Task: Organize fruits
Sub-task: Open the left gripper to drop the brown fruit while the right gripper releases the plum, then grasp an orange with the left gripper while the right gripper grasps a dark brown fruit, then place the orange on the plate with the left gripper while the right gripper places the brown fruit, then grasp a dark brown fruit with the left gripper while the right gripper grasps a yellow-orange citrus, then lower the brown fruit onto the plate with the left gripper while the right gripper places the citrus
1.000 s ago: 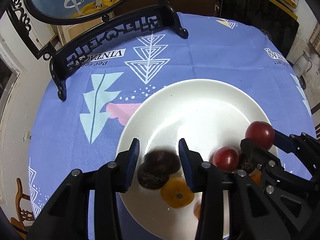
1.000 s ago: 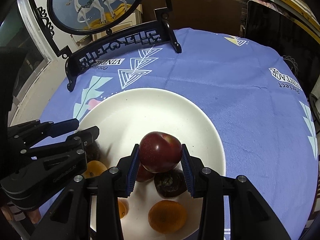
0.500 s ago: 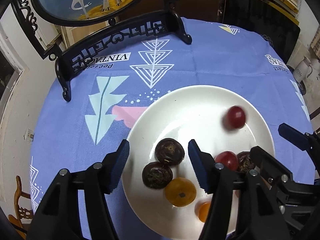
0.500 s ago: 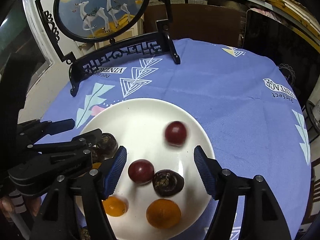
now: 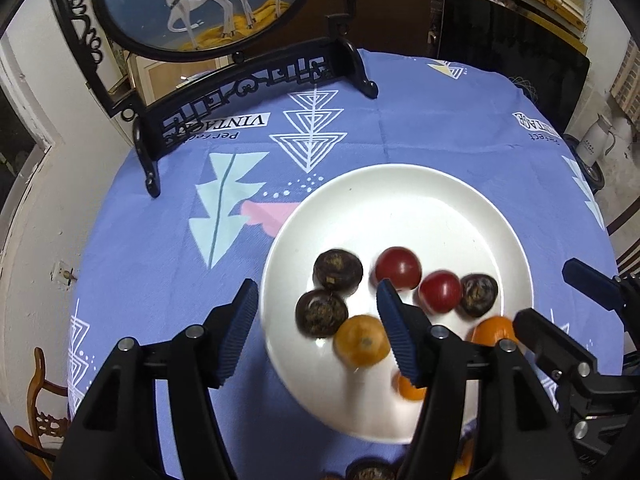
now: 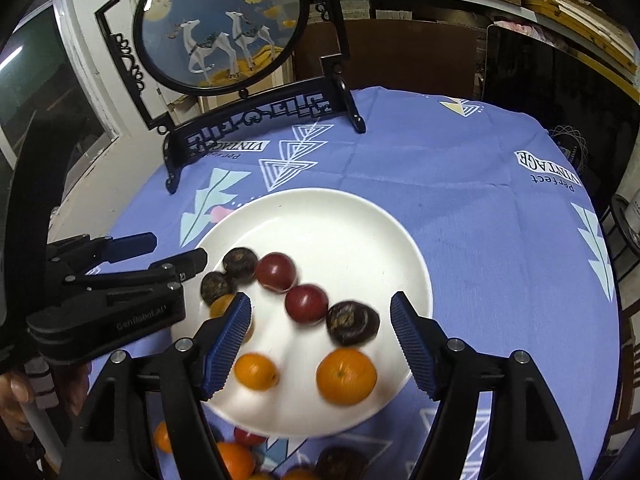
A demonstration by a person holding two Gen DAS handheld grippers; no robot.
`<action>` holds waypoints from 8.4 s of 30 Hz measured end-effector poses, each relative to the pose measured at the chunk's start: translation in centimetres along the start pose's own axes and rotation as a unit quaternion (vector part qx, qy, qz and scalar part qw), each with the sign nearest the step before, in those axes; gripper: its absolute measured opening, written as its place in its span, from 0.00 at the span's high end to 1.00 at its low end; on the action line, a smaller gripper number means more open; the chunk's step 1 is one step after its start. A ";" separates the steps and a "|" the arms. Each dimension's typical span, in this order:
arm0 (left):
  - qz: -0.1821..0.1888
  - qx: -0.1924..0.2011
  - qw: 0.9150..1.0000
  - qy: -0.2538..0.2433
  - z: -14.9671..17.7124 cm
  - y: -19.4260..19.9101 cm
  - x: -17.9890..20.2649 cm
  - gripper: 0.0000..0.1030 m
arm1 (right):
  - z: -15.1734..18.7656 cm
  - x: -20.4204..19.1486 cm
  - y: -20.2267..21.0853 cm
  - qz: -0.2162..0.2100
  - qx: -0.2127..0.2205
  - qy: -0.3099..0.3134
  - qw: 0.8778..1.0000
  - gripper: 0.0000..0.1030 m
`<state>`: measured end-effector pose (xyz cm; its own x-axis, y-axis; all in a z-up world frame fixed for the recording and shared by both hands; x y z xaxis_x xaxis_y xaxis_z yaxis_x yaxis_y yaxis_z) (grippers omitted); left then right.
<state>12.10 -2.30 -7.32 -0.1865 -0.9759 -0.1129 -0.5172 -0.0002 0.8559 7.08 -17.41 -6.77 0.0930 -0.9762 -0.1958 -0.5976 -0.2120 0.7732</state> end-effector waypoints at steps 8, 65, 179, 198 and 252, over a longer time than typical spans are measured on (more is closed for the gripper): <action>0.013 0.006 1.000 -0.019 4.8 1.9 -2.3 0.33 | 6.4 -1.9 3.4 -0.043 -0.011 0.056 0.997 0.28; 0.138 -0.033 0.985 -0.100 14.6 2.3 -2.5 0.66 | 18.7 -6.9 0.6 -0.053 -0.120 0.059 0.990 0.58; 0.114 -0.062 0.982 -0.135 16.5 -1.5 0.4 0.32 | 17.2 0.4 0.0 -0.057 -0.135 0.017 0.989 0.64; 0.100 -0.070 0.984 -0.128 15.5 -1.0 0.8 0.57 | 17.0 -0.8 1.2 -0.063 -0.122 0.014 0.990 0.64; 0.084 -0.004 0.992 -0.091 8.3 3.6 1.3 0.57 | 9.9 -1.2 4.4 -0.084 -0.029 -0.002 0.996 0.64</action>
<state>3.04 -1.77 -8.56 -0.4174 -0.9070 -0.0566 -0.4589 0.1566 0.8746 -3.55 -16.72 -9.15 0.1841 -0.9268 -0.3274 -0.5266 -0.3742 0.7633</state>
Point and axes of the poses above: each gripper's, at about its wrist camera, not at the fingertips, and y roughly against the way its jaws point, x to its right, z to its underside, the point moved 5 cm from there along -y, roughly the way its jaws point, and after that the axes turned 2 degrees about -z, right-handed, at the moved point
